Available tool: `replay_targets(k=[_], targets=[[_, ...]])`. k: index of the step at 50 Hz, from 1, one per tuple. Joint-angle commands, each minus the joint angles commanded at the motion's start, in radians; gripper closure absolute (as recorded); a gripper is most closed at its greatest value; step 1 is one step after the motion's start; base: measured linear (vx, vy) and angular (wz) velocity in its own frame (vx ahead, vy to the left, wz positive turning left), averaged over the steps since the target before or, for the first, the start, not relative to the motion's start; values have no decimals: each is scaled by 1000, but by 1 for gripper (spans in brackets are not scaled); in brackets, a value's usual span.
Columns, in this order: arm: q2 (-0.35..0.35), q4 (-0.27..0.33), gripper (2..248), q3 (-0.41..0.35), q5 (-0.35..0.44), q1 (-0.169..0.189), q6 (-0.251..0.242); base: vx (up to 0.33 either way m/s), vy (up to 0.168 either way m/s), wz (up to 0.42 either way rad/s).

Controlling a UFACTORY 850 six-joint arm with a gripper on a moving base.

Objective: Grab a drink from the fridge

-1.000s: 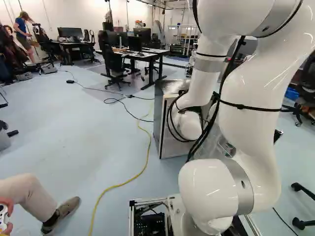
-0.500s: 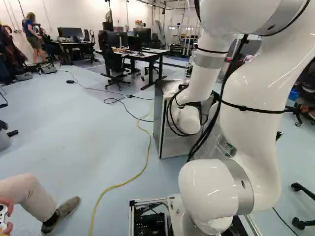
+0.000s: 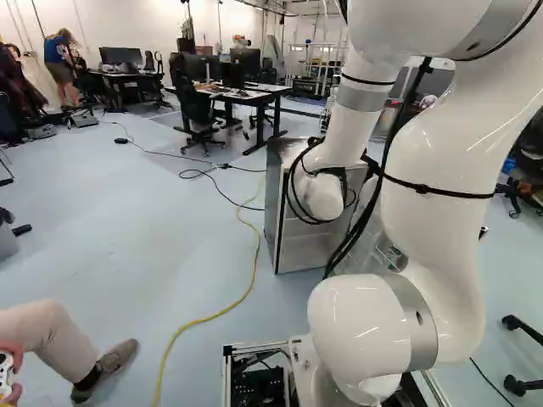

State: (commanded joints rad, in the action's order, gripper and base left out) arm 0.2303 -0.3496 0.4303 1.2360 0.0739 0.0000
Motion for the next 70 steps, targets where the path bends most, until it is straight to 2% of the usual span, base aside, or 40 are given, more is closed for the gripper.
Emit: replay_targets(k=[24,44,70], targets=[[-12,5,159,56,-39,-3,0,0,0,0],[-15,62,159,107,-50,-5,0,0,0,0],[1,146,159,179,-130,-1,0,0,0,0]])
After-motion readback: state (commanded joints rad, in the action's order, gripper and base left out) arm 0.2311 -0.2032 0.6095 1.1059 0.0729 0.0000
